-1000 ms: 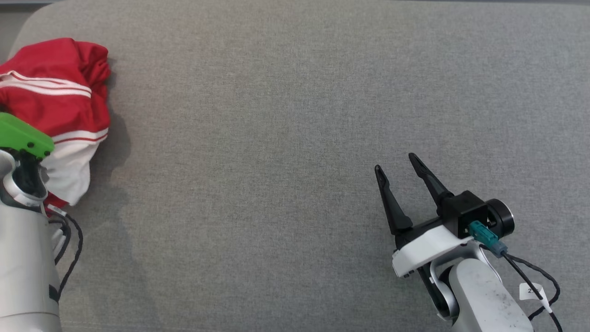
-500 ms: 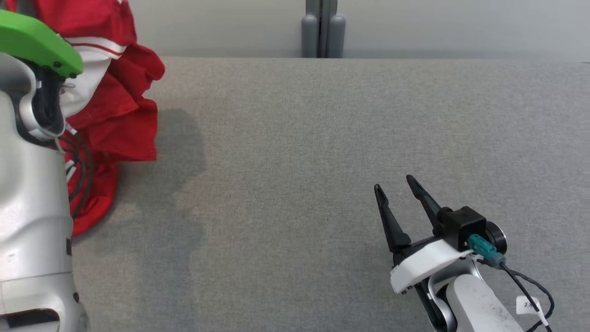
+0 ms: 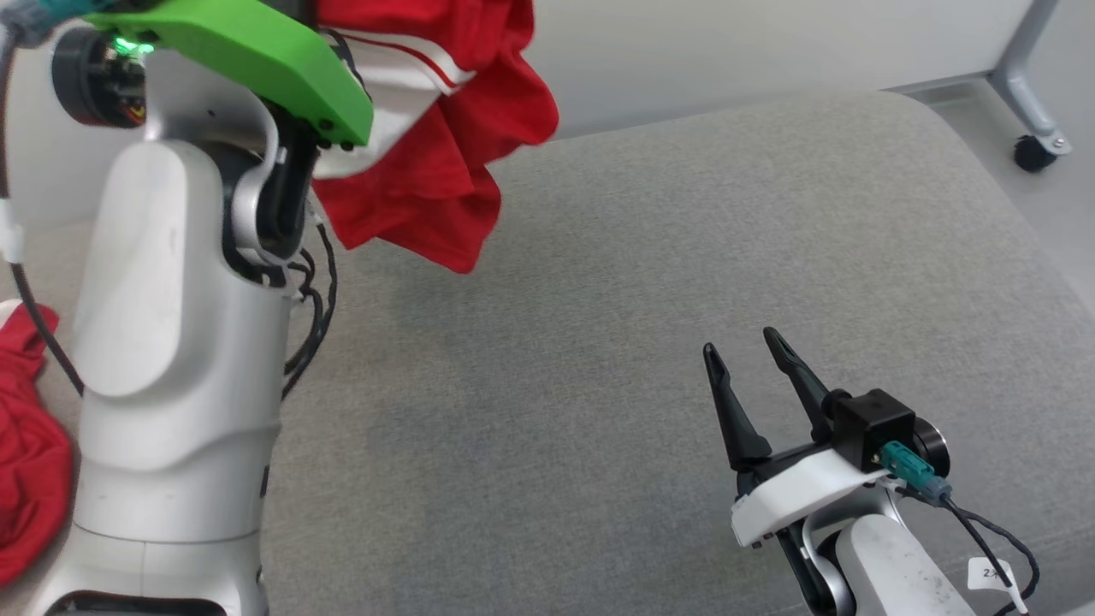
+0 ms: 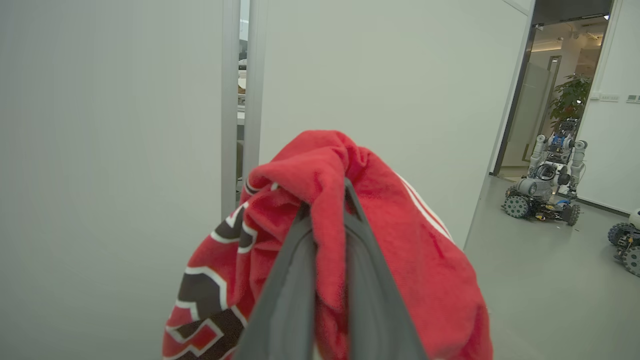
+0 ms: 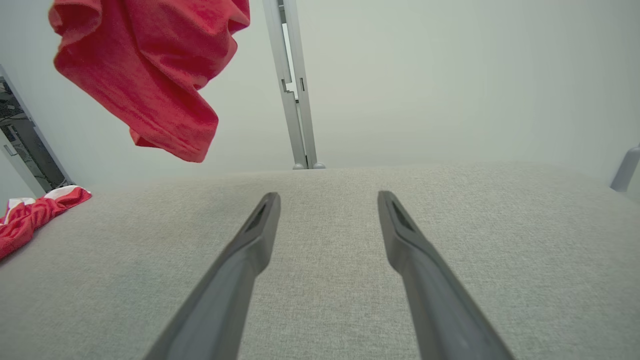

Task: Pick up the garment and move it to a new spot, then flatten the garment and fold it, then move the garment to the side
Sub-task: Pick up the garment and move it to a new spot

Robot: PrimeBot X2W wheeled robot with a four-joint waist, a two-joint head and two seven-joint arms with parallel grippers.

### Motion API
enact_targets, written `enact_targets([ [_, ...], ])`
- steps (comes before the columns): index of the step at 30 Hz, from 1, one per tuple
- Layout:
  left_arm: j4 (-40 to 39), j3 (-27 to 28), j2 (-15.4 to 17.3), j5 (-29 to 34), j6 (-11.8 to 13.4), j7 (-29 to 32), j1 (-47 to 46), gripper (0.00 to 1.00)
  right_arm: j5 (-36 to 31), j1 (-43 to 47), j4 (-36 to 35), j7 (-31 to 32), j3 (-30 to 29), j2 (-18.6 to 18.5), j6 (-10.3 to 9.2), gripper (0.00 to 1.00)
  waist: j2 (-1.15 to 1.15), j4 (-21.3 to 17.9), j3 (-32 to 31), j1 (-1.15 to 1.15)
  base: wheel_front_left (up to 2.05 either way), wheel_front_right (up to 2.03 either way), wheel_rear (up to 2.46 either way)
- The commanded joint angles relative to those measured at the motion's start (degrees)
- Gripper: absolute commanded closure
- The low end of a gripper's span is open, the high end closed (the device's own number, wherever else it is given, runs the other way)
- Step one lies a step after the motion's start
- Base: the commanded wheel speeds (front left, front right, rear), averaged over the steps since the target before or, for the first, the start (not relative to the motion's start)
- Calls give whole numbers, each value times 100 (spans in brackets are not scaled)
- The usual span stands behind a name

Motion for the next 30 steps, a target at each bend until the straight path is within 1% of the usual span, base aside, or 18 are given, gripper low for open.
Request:
enact_targets([
  [1, -3, -95, -7, -3, -21, -43, 225, 100, 21, -26, -33, -17, -11, -14, -2, 0, 0, -546, 154, 0, 0, 0, 0],
  [5, 229, -416, -41, -127, 3, -132, 799, 100, 48, -78, -82, -18, -74, -13, -2, 0, 0, -787, 372, 0, 0, 0, 0],
  [9, 715, -647, -77, -324, 131, -248, 1446, 100, 127, -138, -124, -18, -74, -12, -2, 0, 0, -989, 535, 0, 0, 0, 0],
  [11, 962, -747, -81, -524, 174, -290, 1713, 100, 149, -164, -152, -18, -88, -12, -2, 0, 0, -1033, 608, 0, 0, 0, 0],
  [12, 1061, -872, -81, -532, 187, -324, 1829, 100, 159, -156, -166, -18, -104, -10, -2, 0, 0, -1034, 640, 0, 0, 0, 0],
  [14, 1191, -1079, -83, -746, 206, -413, 2022, 100, 167, -159, -185, -18, -154, -13, -2, 0, 0, -1011, 685, 0, 0, 0, 0],
  [15, 1236, -1204, -83, -711, 210, -459, 2051, 100, 161, -153, -201, -19, -189, -13, -2, 0, 0, -980, 703, 0, 0, 0, 0],
  [16, 1298, -1322, -84, -825, 202, -503, 2129, 68, 157, -148, -211, -19, -226, -12, -2, 0, 0, -943, 712, 0, 0, 0, 0],
  [17, 1320, -1400, -84, -868, 209, -557, 2169, 9, 150, -134, -214, -18, -268, -13, -2, 0, 0, -898, 710, 0, 0, 0, 0],
  [18, 1338, -1485, -83, -835, 237, -657, 2182, 0, 141, -120, -221, -19, -311, -11, -2, 0, 0, -839, 702, 0, 0, 0, 0],
  [21, 1340, -1614, -80, -928, 221, -945, 2231, 0, 125, -91, -223, -18, -385, -13, -2, 0, 0, -658, 635, 0, 0, 0, 0],
  [23, 1278, -1614, -81, -963, 218, -1157, 2276, 0, 105, -68, -219, -18, -424, -13, -2, 0, 0, -540, 552, 0, 0, 0, 0],
  [25, 1200, -1580, -82, -1045, 159, -1306, 2383, 0, 94, -48, -203, -18, -466, -14, -2, 0, 0, -433, 457, 0, 0, 0, 0],
  [27, 1033, -1511, -2, -1068, 140, -1492, 2495, 0, 84, -7, -190, -19, -508, -15, -2, 0, 0, -338, 349, 0, 0, 0, 0],
  [30, 743, -1419, 249, -931, 259, -1791, 2738, 0, 62, 56, -188, -18, -563, -13, -2, 0, 0, -214, 188, 0, 0, 0, 0],
])
